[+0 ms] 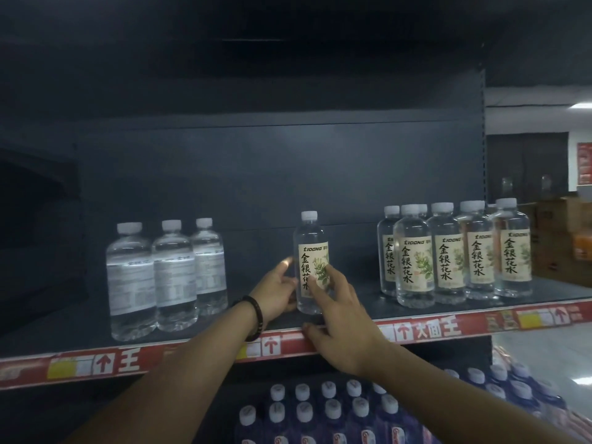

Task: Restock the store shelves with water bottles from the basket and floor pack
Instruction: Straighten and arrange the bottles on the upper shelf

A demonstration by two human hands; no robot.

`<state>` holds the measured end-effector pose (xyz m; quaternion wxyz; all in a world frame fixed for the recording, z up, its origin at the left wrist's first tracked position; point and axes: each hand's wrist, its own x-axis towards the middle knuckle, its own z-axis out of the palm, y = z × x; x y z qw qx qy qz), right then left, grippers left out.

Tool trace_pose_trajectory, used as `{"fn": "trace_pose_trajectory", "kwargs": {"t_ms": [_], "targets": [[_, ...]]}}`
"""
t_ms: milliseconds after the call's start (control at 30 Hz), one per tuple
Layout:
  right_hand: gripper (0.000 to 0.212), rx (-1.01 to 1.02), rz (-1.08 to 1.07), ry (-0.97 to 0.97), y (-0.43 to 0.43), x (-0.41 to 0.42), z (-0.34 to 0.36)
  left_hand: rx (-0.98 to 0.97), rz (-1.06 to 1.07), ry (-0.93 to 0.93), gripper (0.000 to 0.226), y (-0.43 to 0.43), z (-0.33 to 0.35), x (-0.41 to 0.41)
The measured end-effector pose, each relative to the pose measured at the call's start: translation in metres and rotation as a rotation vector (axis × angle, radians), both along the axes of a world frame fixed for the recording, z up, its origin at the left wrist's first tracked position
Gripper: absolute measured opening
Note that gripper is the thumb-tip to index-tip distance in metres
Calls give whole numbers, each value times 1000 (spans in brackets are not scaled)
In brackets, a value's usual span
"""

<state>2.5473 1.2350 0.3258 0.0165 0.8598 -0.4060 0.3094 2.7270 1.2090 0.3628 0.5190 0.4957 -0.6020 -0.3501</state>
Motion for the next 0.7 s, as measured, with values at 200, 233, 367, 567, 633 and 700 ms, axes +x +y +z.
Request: {"fn": "trace_pose_trajectory", "kwargs": {"t_ms": [200,233,367,567,633,700], "targets": [[80,109,-54,-171,-23,-19,4,-27,13,-101,43,-41,5,-42],[76,129,-67,-194,-27,-23,6,-36,2,-118,42,-49,4,-50],[69,174,-127,-226,-41,-35,7,-66,-61,-191,41,-68,4,-73],[73,179,-160,-257,-55,-51,0,-71,-83,-198,40,-80,3,-94],[72,190,-156,-275,-59,-54,-1,-74,-78,-198,41,-84,3,-95],[72,199,-155,-267,-58,-55,-1,-67,-80,-177,41,-85,2,-94]]}}
